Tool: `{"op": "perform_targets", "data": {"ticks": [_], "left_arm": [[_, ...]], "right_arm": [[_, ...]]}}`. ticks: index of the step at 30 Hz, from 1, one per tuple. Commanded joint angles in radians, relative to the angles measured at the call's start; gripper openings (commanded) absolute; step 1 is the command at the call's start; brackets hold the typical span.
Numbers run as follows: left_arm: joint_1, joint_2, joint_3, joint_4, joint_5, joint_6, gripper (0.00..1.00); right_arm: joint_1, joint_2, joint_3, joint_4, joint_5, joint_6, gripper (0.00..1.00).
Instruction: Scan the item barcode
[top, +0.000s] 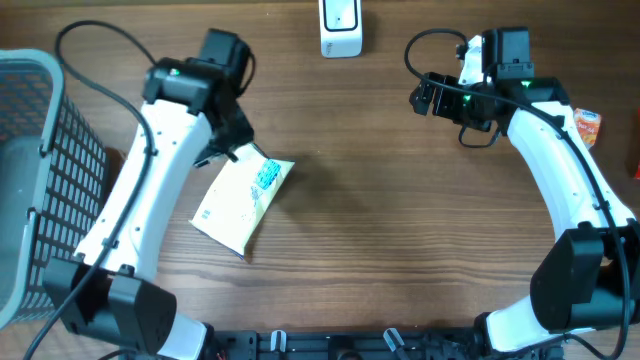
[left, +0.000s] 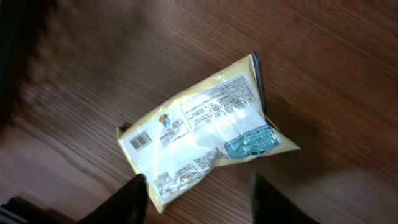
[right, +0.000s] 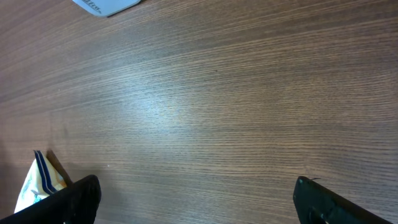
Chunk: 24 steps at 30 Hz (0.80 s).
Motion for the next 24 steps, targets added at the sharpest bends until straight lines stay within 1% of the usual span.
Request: {"op": "perform_targets", "data": {"ticks": [1,2,3,5,7,8,9,10,12,14,15,16,19,21,22,24], "left_arm": [[0.008,0.023,-0.114,0.073,0.031,0.019,0.32],[0.001,0.023,-0.171,0.12,0.038,0.019,0.25],[-0.006,0.023,-0.232,0.175,0.041,0.019,0.22],[-0.02,0.023,-0.394,0.332,0.08,0.019,0.15],[-0.028,0.023,-0.521,0.491,0.15,0.019,0.12],[-0.035,0.023,-0.605,0.609,0.198,0.019,0.1],[-0.047,0.023,-0.682,0.727,0.249,0.019,0.1],[-0.057,0.023,-0.723,0.795,0.296,0.019,0.09],[-0.076,0.022,-0.734,0.828,0.346,0.021,0.04],[-0.103,0.004,-0.712,0.835,0.376,0.056,0.04],[-0.115,-0.012,-0.682,0.825,0.399,0.099,0.04],[-0.129,-0.037,-0.637,0.807,0.416,0.11,0.04],[-0.175,-0.108,-0.536,0.801,0.452,0.109,0.04],[-0.195,-0.151,-0.502,0.814,0.408,0.109,0.05],[-0.195,-0.165,-0.502,0.824,0.35,0.109,0.06],[-0.195,-0.152,-0.506,0.789,0.173,0.083,0.06]], "right_arm": [[-0.001,0.013,0.003,0.002,0.013,0.007,1.0],[-0.001,0.013,0.003,0.002,0.013,0.008,1.0],[-0.001,0.013,0.003,0.002,0.013,0.008,1.0],[-0.001,0.013,0.003,0.002,0.013,0.007,0.99],[-0.001,0.013,0.003,0.002,0.013,0.007,1.0],[-0.001,0.013,0.003,0.002,0.013,0.007,1.0],[-0.001,0.013,0.003,0.002,0.013,0.008,1.0],[-0.001,0.013,0.003,0.002,0.013,0.008,1.0],[-0.001,0.013,0.003,0.002,0.013,0.007,1.0],[-0.001,0.013,0.003,0.002,0.013,0.007,1.0],[-0.001,0.013,0.003,0.002,0.013,0.007,1.0],[-0.001,0.013,0.003,0.002,0.013,0.007,1.0],[-0.001,0.013,0.003,0.002,0.013,0.007,1.0],[-0.001,0.013,0.003,0.002,0.013,0.007,1.0],[-0.001,0.013,0.003,0.002,0.013,0.007,1.0],[0.0,0.013,0.003,0.002,0.013,0.007,1.0]]}}
